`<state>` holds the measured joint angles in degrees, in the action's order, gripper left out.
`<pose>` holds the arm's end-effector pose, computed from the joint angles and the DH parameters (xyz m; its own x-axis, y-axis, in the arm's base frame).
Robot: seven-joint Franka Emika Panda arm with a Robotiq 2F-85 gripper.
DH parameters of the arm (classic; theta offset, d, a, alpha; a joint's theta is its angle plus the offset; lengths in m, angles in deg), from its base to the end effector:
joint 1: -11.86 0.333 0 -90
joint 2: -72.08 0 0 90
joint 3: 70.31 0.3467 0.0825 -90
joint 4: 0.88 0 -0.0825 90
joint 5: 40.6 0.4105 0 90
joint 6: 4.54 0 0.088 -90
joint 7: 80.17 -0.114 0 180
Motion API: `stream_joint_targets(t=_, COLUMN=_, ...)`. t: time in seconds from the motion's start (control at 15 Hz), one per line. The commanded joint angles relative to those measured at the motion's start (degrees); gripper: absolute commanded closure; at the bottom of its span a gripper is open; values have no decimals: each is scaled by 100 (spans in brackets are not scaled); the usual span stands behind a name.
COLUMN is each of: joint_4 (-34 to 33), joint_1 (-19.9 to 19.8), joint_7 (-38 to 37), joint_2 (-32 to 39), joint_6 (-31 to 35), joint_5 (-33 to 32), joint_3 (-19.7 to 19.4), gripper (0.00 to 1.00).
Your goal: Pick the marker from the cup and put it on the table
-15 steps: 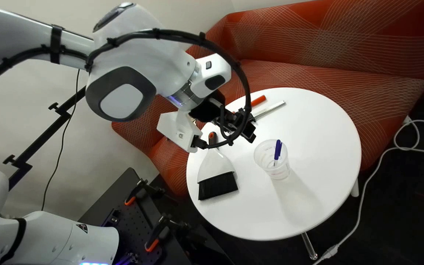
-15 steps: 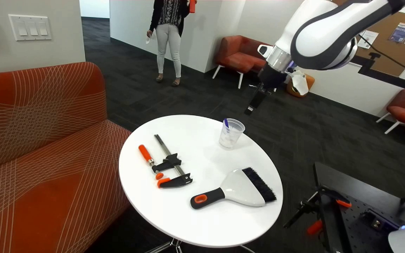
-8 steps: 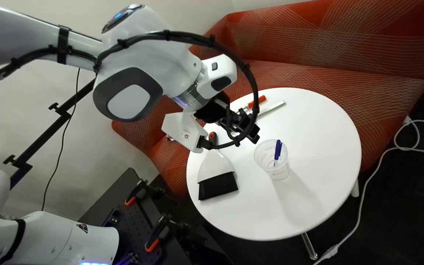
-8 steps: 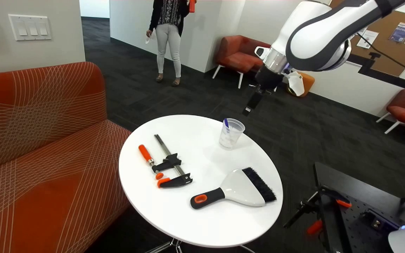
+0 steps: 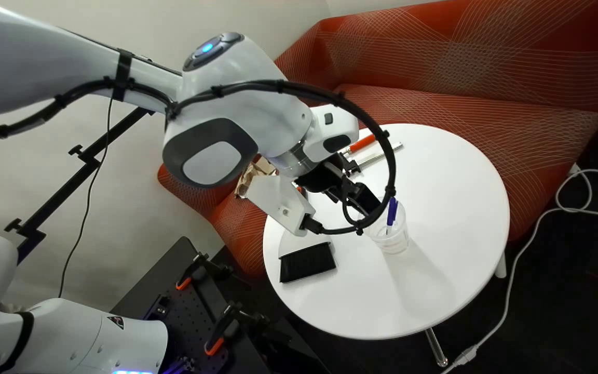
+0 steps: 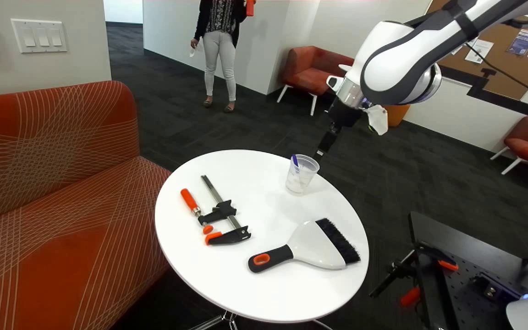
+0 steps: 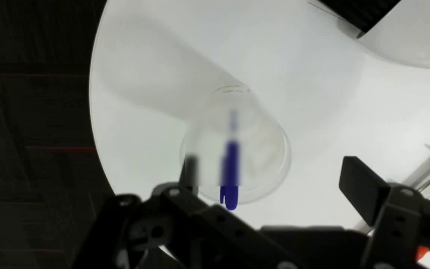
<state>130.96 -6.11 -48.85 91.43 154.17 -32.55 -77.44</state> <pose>0.5088 -0.2457 0.2129 0.9917 -0.0061 0.1286 -0.0122 -0.9988 0.0466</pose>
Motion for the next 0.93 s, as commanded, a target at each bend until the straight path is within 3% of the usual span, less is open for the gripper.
stream_joint_targets(t=0.0, joint_4=-367, joint_1=-296, joint_7=-46, joint_2=499, joint_6=225, joint_5=24, joint_3=253, gripper=19)
stream_joint_targets(t=0.2, joint_4=-538, joint_1=-477, joint_7=-47, joint_2=748, joint_6=387, joint_5=-4, joint_3=426, gripper=38)
stream_joint_targets(t=0.27, joint_4=-582, joint_1=-525, joint_7=-56, joint_2=816, joint_6=441, joint_5=-29, joint_3=478, gripper=53)
stream_joint_targets(t=0.87, joint_4=-991, joint_1=-749, joint_7=-142, joint_2=1332, joint_6=593, joint_5=-98, joint_3=679, gripper=58)
